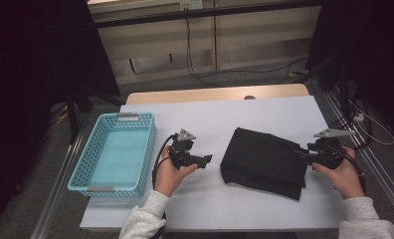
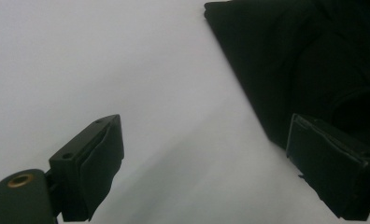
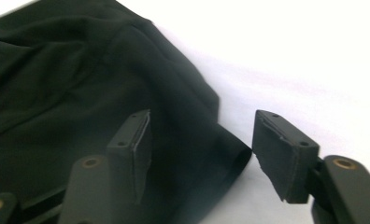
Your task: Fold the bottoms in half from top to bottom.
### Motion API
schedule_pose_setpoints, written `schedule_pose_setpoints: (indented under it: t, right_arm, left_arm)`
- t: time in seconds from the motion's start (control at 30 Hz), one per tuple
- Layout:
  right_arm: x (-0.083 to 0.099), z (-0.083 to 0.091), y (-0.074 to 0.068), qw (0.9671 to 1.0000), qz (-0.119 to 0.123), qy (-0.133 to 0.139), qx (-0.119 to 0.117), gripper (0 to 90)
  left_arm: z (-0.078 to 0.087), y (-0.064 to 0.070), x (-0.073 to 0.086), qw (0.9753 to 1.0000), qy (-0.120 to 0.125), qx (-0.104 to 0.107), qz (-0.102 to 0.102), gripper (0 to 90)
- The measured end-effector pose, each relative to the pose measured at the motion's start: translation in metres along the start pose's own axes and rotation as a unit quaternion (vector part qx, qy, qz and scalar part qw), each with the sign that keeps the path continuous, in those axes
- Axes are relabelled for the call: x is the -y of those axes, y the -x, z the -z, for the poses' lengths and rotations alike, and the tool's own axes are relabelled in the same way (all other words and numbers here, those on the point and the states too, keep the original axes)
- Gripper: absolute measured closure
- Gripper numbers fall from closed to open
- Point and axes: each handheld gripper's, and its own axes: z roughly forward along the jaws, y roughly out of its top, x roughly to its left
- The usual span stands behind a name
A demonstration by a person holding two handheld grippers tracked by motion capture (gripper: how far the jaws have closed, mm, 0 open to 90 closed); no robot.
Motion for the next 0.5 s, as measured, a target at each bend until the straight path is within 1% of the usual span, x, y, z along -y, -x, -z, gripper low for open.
schedule_pose_setpoints:
  t: [0.03,0.07,0.1,0.13,0.17,0.2,0.23,0.27,0.3,0.33,0.37,0.4,0.43,0.47,0.5]
  right_arm:
    - [0.000,0.000,0.000,1.0000,0.000,0.000,0.000,34.6]
    - [0.000,0.001,-0.002,1.0000,0.000,0.005,-0.007,32.8]
    - [0.000,0.003,-0.006,0.9999,0.003,0.009,-0.006,29.4]
    - [0.000,0.003,-0.006,0.9999,0.003,0.009,-0.006,29.4]
    - [-0.001,0.004,-0.010,0.9999,-0.001,0.014,-0.009,26.7]
    - [-0.001,0.004,-0.010,0.9999,-0.001,0.014,-0.009,26.7]
    - [-0.001,0.004,-0.014,0.9998,0.002,0.015,-0.009,25.7]
    - [-0.001,0.004,-0.014,0.9998,0.002,0.015,-0.009,25.7]
    - [-0.002,0.004,-0.018,0.9998,0.007,0.016,-0.014,24.5]
    - [-0.002,0.004,-0.018,0.9998,0.007,0.016,-0.014,24.5]
    - [-0.002,0.003,-0.020,0.9996,0.012,0.017,-0.017,23.4]
    - [-0.002,0.002,-0.021,0.9996,0.012,0.016,-0.017,23.0]
    - [-0.002,0.002,-0.022,0.9996,0.013,0.014,-0.019,23.0]
    - [-0.002,0.002,-0.022,0.9996,0.013,0.014,-0.019,23.0]
    - [-0.003,0.002,-0.025,0.9996,0.017,0.015,-0.018,22.9]
  left_arm:
    - [0.000,0.000,0.000,1.0000,0.000,0.000,0.000,10.8]
    - [0.000,0.002,0.000,1.0000,0.000,0.004,0.001,10.8]
    - [-0.003,0.008,0.001,0.9999,-0.001,0.012,-0.003,10.8]
    - [-0.003,0.008,0.001,0.9999,-0.001,0.012,-0.003,10.8]
    - [-0.007,0.014,0.002,0.9997,-0.002,0.025,0.003,10.8]
    - [-0.007,0.014,0.002,0.9997,-0.002,0.025,0.003,10.9]
    - [-0.010,0.020,0.003,0.9996,-0.003,0.028,0.010,11.1]
    - [-0.010,0.020,0.003,0.9996,-0.003,0.028,0.010,11.6]
    - [-0.014,0.026,0.004,0.9990,-0.008,0.043,0.007,12.7]
    - [-0.014,0.026,0.004,0.9990,-0.008,0.043,0.007,13.7]
    - [-0.019,0.031,0.006,0.9989,-0.018,0.043,0.007,14.7]
    - [-0.019,0.031,0.006,0.9989,-0.018,0.043,0.007,16.2]
    - [-0.022,0.035,0.008,0.9989,-0.023,0.041,0.008,18.3]
    - [-0.022,0.035,0.008,0.9989,-0.023,0.041,0.008,22.1]
    - [-0.024,0.039,0.010,0.9984,-0.027,0.049,0.010,28.4]
